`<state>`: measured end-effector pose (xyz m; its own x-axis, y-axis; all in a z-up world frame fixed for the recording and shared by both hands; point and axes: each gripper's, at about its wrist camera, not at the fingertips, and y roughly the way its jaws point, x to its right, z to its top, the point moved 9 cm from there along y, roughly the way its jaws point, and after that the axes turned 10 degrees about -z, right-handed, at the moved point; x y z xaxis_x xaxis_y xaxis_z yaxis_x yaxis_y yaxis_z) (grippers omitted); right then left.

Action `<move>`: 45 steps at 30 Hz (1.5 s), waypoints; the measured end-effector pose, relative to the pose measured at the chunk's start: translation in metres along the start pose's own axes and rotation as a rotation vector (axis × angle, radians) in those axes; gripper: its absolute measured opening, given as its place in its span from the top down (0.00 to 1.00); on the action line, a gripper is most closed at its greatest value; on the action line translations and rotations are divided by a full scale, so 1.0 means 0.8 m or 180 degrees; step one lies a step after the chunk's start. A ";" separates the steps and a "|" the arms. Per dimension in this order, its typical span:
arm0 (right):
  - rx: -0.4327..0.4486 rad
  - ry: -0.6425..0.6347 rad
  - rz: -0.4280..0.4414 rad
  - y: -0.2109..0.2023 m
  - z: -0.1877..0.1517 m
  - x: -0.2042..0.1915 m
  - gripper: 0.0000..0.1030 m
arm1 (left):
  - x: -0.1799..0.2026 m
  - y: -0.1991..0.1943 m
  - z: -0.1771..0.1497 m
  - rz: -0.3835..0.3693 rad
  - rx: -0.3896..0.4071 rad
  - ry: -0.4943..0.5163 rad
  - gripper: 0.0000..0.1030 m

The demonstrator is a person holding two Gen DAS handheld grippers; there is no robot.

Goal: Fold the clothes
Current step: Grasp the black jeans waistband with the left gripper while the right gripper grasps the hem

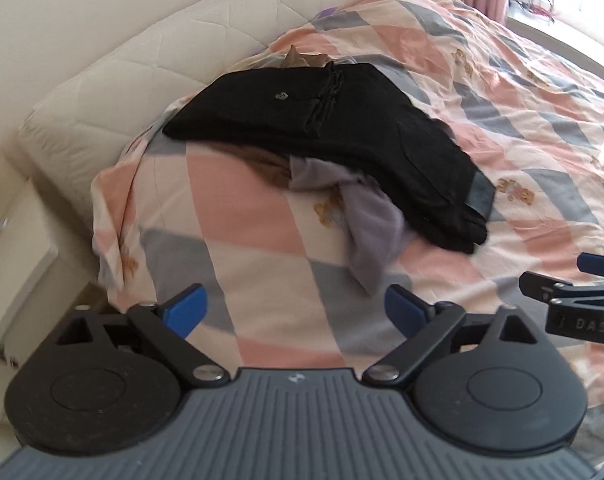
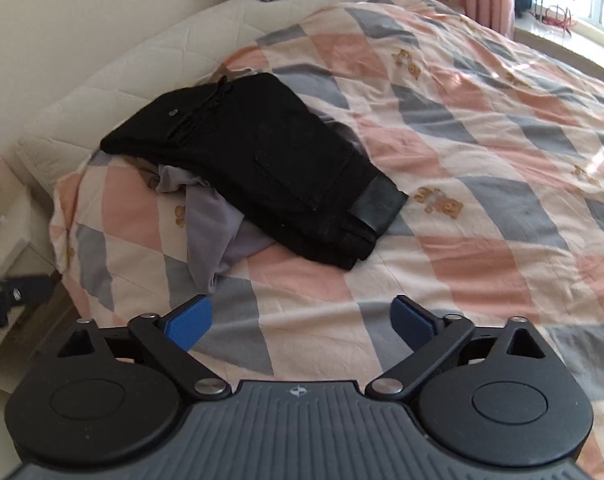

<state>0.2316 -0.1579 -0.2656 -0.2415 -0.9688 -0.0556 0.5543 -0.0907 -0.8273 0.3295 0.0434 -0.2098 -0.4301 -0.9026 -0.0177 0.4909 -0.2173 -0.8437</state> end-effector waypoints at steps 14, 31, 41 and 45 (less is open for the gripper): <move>0.0090 -0.0453 -0.0619 0.137 0.055 -0.062 0.51 | -0.050 0.134 0.139 -0.0206 0.0108 0.0701 0.22; -0.0185 -0.0657 -0.0582 0.246 0.064 -0.072 0.48 | -0.024 0.276 0.200 -0.0335 -0.0056 0.1225 0.57; 0.0146 -0.0964 -0.0661 0.263 0.064 -0.080 0.61 | -0.046 0.255 0.220 -0.0338 0.0066 0.0909 0.67; 0.0290 -0.0997 -0.0741 0.254 0.069 -0.077 0.68 | -0.030 0.283 0.208 -0.0110 -0.0029 0.0921 0.43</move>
<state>0.4033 -0.1297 -0.3995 -0.1223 -0.9421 0.3122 0.5853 -0.3225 -0.7439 0.5768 -0.0460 -0.3109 -0.6453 -0.7510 -0.1402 0.4659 -0.2414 -0.8513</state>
